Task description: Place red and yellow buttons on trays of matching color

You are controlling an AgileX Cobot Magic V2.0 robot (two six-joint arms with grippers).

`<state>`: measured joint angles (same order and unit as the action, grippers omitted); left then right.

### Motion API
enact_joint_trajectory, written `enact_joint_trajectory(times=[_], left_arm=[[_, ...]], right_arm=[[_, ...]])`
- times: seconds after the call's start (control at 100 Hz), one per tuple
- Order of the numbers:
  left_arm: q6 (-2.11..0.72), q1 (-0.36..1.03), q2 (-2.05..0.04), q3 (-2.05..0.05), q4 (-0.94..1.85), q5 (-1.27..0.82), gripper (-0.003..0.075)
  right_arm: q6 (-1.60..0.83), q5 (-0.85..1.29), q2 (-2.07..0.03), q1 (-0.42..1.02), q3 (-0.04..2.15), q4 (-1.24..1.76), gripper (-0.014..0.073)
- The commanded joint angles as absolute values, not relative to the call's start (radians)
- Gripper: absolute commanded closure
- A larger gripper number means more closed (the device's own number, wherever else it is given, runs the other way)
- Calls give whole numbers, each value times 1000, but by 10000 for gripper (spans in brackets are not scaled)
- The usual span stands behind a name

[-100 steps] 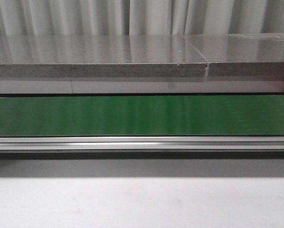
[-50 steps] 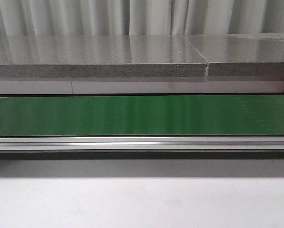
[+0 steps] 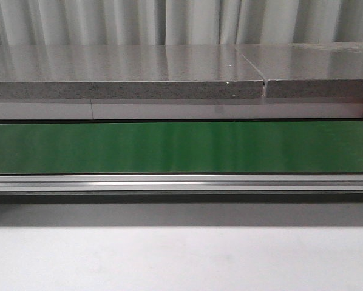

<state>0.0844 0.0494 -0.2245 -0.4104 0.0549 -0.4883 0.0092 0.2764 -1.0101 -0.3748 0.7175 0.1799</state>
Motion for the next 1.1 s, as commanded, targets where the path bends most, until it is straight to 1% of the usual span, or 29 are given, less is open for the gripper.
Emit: enact_joint_trajectory(times=[0.0, 0.17, 0.38, 0.52, 0.65, 0.75, 0.82, 0.89, 1.09], left_arm=[[86, 58, -235, -437, 58, -414, 739], [86, 58, -235, -437, 58, -414, 739], [86, 58, -235, -437, 58, -414, 739], [86, 58, -235, -437, 58, -414, 739], [86, 58, -235, -437, 58, -414, 739], [86, 58, -235, -437, 58, -414, 739], [86, 58, -235, -437, 58, -414, 739], [86, 58, -235, -437, 58, -414, 739], [86, 58, -235, -437, 58, -414, 739]], right_arm=[[-65, 225, -964, -310, 742, 183, 125], [-152, 246, -920, -189, 742, 183, 125], [-208, 278, -846, -97, 720, 183, 126], [-222, 292, -778, -63, 683, 183, 126], [-222, 314, -715, -60, 656, 183, 126], [-222, 345, -682, -60, 653, 183, 144], [-222, 367, -668, -60, 653, 183, 195], [-222, 382, -662, -60, 652, 183, 272], [-222, 365, -663, -60, 646, 183, 544]])
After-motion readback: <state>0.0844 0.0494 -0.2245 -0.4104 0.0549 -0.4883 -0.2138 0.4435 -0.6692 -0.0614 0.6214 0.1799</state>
